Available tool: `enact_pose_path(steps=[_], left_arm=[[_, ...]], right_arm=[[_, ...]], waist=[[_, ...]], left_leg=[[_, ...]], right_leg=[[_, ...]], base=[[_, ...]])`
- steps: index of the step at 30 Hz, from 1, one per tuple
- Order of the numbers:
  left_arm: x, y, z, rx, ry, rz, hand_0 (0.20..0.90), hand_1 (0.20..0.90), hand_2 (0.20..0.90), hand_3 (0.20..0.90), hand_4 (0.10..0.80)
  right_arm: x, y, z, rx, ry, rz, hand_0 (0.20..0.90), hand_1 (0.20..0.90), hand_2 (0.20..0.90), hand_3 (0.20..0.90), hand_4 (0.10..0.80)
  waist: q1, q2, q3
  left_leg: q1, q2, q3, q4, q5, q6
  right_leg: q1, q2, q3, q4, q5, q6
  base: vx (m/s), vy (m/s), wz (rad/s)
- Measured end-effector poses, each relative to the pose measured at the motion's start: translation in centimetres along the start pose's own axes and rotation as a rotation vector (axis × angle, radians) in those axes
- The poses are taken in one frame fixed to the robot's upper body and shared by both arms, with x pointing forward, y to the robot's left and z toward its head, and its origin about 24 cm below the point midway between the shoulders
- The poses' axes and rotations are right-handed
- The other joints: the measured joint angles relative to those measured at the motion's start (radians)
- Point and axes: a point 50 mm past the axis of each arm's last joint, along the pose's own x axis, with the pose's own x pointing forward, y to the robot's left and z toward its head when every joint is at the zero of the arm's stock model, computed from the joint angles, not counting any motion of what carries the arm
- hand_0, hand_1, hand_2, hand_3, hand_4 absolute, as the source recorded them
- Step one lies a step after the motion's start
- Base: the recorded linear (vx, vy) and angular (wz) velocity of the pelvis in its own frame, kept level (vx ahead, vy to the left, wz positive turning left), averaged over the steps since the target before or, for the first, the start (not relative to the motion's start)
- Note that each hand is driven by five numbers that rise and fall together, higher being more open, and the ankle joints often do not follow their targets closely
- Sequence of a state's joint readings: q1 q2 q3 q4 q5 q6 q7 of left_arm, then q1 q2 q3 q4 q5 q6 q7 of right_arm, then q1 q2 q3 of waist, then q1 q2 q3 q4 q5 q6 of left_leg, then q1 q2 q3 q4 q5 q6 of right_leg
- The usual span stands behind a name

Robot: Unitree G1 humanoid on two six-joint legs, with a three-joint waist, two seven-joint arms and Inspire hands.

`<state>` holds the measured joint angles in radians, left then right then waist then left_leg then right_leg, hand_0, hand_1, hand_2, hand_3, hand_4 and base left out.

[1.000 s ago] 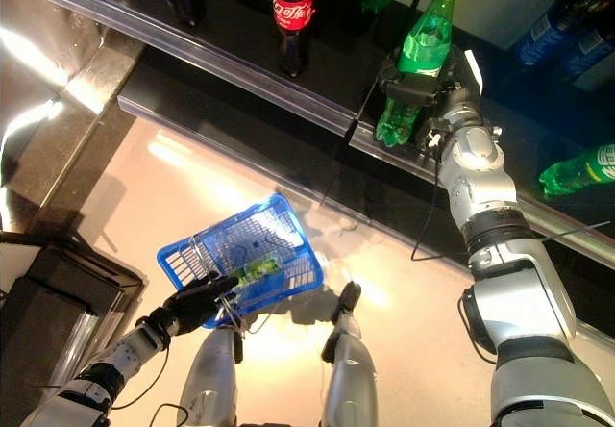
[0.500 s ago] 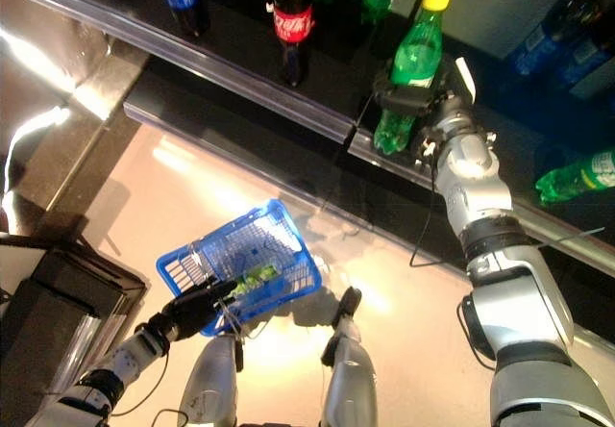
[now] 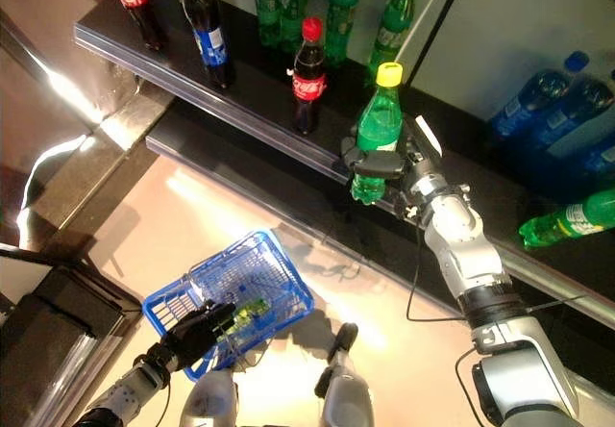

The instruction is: Pick up the drink and place into the basket.

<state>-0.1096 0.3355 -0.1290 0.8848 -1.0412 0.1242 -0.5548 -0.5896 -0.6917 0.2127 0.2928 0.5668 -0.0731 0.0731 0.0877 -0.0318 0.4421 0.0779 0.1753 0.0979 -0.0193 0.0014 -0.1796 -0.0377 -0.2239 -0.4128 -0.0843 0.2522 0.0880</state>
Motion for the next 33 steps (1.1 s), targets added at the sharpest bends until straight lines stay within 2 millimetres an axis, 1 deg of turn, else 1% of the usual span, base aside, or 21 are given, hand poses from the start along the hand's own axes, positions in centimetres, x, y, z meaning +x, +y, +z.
enact_pose_path(steps=[3, 10, 13, 16, 20, 23, 26, 29, 33], left_arm=[[0.1, -0.2, -0.4, -0.01, -0.001, -0.01, 0.3, 0.3, 0.3, 0.2, 0.1], [-0.7, -0.6, -1.4, -0.01, 0.001, -0.047, 0.3, 0.3, 0.3, 0.2, 0.1], [-0.8, -1.1, -1.3, 0.0, -0.007, -0.074, 0.3, 0.3, 0.3, 0.2, 0.1], [-0.4, -2.5, -0.8, 0.022, -0.025, -0.138, 0.3, 0.3, 0.3, 0.2, 0.1], [0.2, -5.0, 0.1, 0.033, -0.06, -0.238, 0.3, 0.3, 0.3, 0.2, 0.1], [0.6, -6.9, 0.5, 0.043, -0.075, -0.3, 0.3, 0.3, 0.3, 0.2, 0.1], [0.7, -7.8, 0.7, 0.052, -0.082, -0.328, 0.3, 0.3, 0.3, 0.2, 0.1], [0.7, -8.3, 1.0, 0.065, -0.09, -0.337, 0.3, 0.3, 0.3, 0.2, 0.1], [0.4, -9.1, 1.7, 0.079, -0.094, -0.363, 0.3, 0.3, 0.3, 0.2, 0.1]], right_arm=[[-0.1, 0.2, 0.3, -0.016, -0.016, 0.005, 0.3, 0.3, 0.3, 0.2, 0.1], [-1.7, 1.7, -1.6, 0.0, 0.025, 0.051, 0.3, 0.3, 0.3, 0.2, 0.1], [-1.7, 2.0, -1.7, 0.008, 0.024, 0.061, 0.3, 0.3, 0.3, 0.2, 0.1], [-1.7, 2.3, -1.8, 0.019, 0.023, 0.067, 0.3, 0.3, 0.3, 0.2, 0.1], [-1.7, 2.5, -1.8, 0.023, 0.022, 0.075, 0.3, 0.3, 0.3, 0.2, 0.1], [-2.0, 3.4, -1.7, 0.027, 0.011, 0.106, 0.3, 0.3, 0.3, 0.2, 0.1], [-2.6, 4.4, -1.6, 0.033, -0.001, 0.146, 0.3, 0.3, 0.3, 0.2, 0.1], [-2.6, 5.3, -1.6, 0.035, -0.002, 0.18, 0.3, 0.3, 0.3, 0.2, 0.1], [-2.6, 6.0, -1.8, 0.057, -0.001, 0.193, 0.3, 0.3, 0.3, 0.2, 0.1]], waist=[[0.009, -0.001, -0.016], [0.022, -0.01, -0.104], [0.026, -0.014, -0.112], [0.034, -0.014, -0.112], [0.051, -0.014, -0.112], [0.062, -0.014, -0.112], [0.071, -0.015, -0.112], [0.076, -0.015, -0.112], [0.075, -0.017, -0.113]], left_leg=[[0.006, 0.0, 0.0, -0.004, 0.0, 0.0], [0.01, -0.001, -0.011, -0.024, 0.002, 0.002], [0.019, -0.001, -0.015, -0.028, 0.003, 0.003], [0.024, -0.002, -0.021, -0.031, 0.006, 0.003], [0.023, -0.002, -0.027, -0.032, 0.01, 0.003], [0.023, -0.002, -0.028, -0.032, 0.011, 0.003], [0.023, -0.003, -0.03, -0.032, 0.011, 0.003], [0.023, -0.003, -0.034, -0.032, 0.011, 0.003], [0.01, -0.003, -0.054, -0.032, 0.017, 0.002]], right_leg=[[0.009, 0.0, -0.002, 0.0, -0.005, 0.004], [0.017, -0.003, -0.019, 0.0, -0.016, 0.015], [0.02, -0.003, -0.02, 0.0, -0.016, 0.015], [0.03, -0.004, -0.023, 0.0, -0.017, 0.015], [0.036, -0.005, -0.023, -0.001, -0.018, 0.016], [0.038, -0.006, -0.024, -0.001, -0.018, 0.017], [0.038, -0.006, -0.025, -0.001, -0.018, 0.017], [0.038, -0.006, -0.027, -0.001, -0.018, 0.017], [0.039, -0.008, -0.047, -0.001, -0.018, 0.017]], base=[[0.0, 0.0, 0.0], [0.027, 0.01, 0.07], [0.007, 0.0, 0.01], [0.026, -0.011, 0.05], [0.019, -0.018, 0.04], [0.006, -0.006, 0.01], [0.0, 0.0, 0.0], [0.005, -0.012, 0.03], [0.002, -0.012, 0.12]])
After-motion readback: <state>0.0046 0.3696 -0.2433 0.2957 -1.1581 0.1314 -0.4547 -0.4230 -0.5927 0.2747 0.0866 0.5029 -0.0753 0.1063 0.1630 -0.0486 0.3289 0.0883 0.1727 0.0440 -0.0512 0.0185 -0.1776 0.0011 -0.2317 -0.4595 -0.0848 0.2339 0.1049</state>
